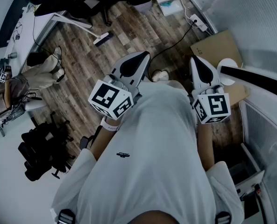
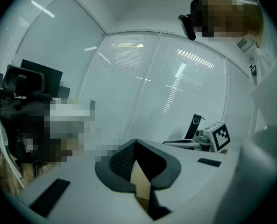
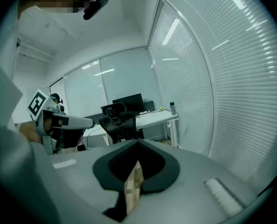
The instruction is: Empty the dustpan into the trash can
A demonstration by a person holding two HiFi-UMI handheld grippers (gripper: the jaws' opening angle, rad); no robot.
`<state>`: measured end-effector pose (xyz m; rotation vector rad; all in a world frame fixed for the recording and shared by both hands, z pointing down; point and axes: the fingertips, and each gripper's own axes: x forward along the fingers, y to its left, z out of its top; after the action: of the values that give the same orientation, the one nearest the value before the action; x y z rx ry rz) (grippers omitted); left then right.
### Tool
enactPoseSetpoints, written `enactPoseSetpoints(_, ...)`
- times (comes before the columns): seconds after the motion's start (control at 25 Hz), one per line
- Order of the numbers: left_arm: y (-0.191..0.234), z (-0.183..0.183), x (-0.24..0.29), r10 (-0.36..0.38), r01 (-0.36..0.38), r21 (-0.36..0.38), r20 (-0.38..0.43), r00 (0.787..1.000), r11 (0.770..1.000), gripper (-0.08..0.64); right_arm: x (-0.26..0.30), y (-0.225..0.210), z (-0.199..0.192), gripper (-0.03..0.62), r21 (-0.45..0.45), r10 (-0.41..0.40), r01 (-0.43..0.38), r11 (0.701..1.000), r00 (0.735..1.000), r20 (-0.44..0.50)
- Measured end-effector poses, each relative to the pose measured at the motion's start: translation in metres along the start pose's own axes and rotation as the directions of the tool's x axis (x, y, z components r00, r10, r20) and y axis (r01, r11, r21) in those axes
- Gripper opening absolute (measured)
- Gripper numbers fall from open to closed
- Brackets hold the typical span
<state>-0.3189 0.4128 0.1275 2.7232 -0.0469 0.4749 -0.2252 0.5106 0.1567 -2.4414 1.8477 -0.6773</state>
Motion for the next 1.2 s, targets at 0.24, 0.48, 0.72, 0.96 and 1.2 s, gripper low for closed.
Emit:
enactPoseSetpoints(0.24, 0.005, 0.005, -0.006, 0.012, -0.012, 0.016, 0.012, 1.000, 1.000, 0.008, 0.003, 0.004, 0.004, 0.012, -0.016, -0.001, 0.001, 1.000, 1.000, 0.001)
enactPoseSetpoints(0.48, 0.006, 0.002, -0.011, 0.024, -0.025, 0.016, 0.012, 1.000, 1.000, 0.008, 0.005, 0.007, -0.007, 0.012, 0.008, 0.008, -0.007, 1.000, 0.998, -0.061)
enactPoseSetpoints(0.72, -0.006, -0.004, -0.014, 0.046, -0.046, 0.016, 0.011, 0.999, 0.999, 0.008, -0.005, 0.004, -0.014, 0.012, 0.043, 0.034, -0.032, 0.999, 0.997, -0.065)
enactPoseSetpoints(0.96, -0.017, -0.013, -0.016, 0.077, -0.077, -0.003, 0.020, 0.997, 0.997, 0.008, -0.015, -0.009, -0.020, 0.012, 0.039, 0.037, -0.034, 0.999, 0.997, -0.072)
enactPoseSetpoints(1.2, -0.015, -0.010, -0.006, 0.077, -0.077, 0.011, 0.012, 0.997, 0.997, 0.008, -0.015, -0.023, -0.020, 0.012, 0.064, 0.028, -0.025, 0.998, 0.998, -0.047)
